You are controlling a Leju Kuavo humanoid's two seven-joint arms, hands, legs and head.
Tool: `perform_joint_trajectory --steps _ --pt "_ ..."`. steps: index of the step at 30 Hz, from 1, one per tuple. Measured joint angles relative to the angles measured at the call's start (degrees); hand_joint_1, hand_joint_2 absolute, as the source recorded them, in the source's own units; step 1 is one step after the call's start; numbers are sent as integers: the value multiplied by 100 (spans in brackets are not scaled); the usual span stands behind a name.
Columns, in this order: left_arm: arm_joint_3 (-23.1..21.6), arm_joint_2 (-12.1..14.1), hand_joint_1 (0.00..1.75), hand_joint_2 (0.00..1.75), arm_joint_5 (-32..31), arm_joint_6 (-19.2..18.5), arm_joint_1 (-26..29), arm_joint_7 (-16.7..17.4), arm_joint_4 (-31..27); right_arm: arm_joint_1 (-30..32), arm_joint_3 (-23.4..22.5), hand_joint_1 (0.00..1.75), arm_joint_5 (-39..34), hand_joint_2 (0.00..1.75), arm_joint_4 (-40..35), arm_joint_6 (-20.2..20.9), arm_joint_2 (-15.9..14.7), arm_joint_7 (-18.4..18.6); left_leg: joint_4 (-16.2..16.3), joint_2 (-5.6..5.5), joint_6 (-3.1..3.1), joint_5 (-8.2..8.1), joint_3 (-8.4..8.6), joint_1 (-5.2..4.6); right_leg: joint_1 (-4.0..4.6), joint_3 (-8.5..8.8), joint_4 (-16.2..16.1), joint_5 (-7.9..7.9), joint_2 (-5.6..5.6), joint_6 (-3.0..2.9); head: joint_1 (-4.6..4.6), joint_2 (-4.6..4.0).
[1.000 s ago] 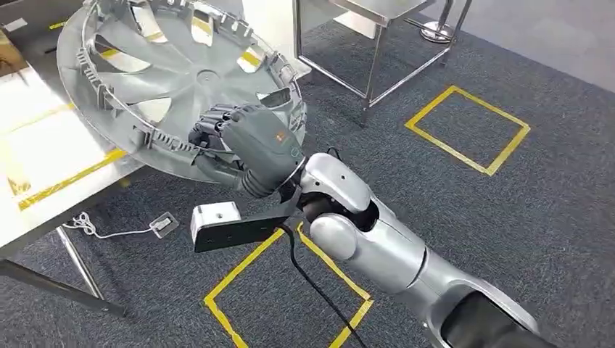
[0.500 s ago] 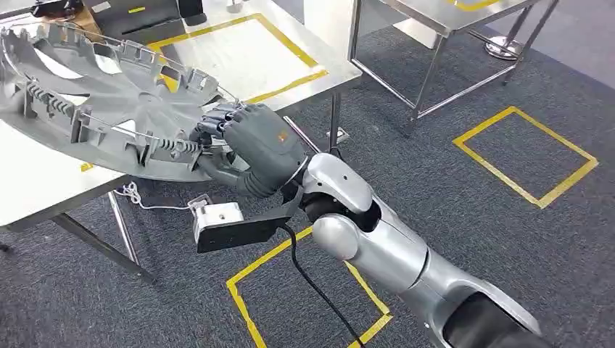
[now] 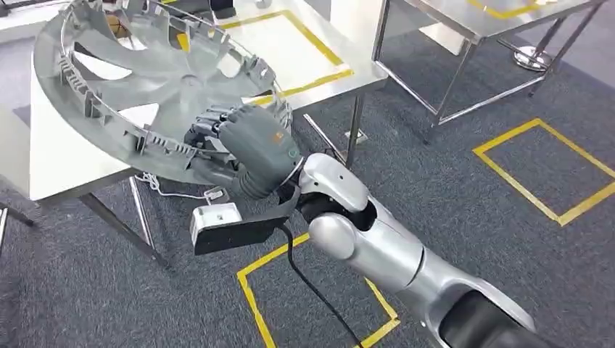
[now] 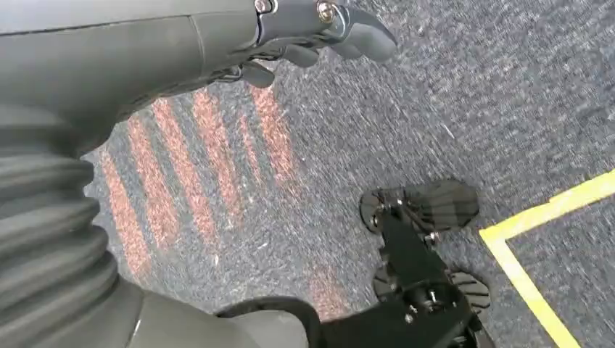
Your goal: Take the parts from the cabinet and place them on the table.
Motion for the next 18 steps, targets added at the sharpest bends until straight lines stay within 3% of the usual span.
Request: perform_joint_trajectory --steps 2,7,8,9,13,14,15,16,18 --pt "0 0 0 175 -2 0 -5 0 -2 -1 -4 175 0 175 -11 0 -2 0 4 1 45 2 -11 -9 -3 5 -31 22 0 35 4 0" --pt "0 0 0 175 -15 0 -11 4 -2 -1 -44 175 0 175 -13 0 -4 0 11 3 89 14 -32 -27 -21 -1 -62 59 -1 129 2 2" --pt "0 9 0 175 -15 2 -13 7 -2 -3 -44 175 0 175 -13 0 -4 -4 41 7 127 -2 -50 -64 -60 0 -86 73 -8 211 -2 0" --pt "0 9 0 175 -15 4 -14 9 -2 -1 -44 175 0 175 -13 0 -2 -4 47 8 146 1 -59 -60 -59 -2 -83 73 -10 256 0 0" --pt "0 13 0 175 -15 4 -16 22 -2 -5 -48 175 0 175 -15 0 0 -7 26 -2 207 5 -68 -72 -73 1 -101 82 -34 317 -2 0" --pt "0 11 0 175 -15 4 -18 22 -2 -3 -59 175 0 175 -22 0 9 -2 -52 -7 251 61 -15 -10 -50 -6 -73 60 -21 345 4 0" --pt "0 4 0 175 -17 4 -21 28 -2 -4 -72 175 0 175 -24 0 9 0 -91 -6 262 70 4 -6 -73 -31 40 -13 55 359 4 2" --pt "0 0 0 175 -17 4 -35 35 -4 -21 -76 175 0 175 -24 0 7 0 -96 -3 278 80 0 5 -76 -175 332 -216 102 361 18 0" --pt "0 0 0 175 -24 4 -40 37 -4 8 -83 175 2 175 -24 0 -2 9 -87 -9 276 77 -14 6 -93 -641 1288 -665 120 380 20 2"
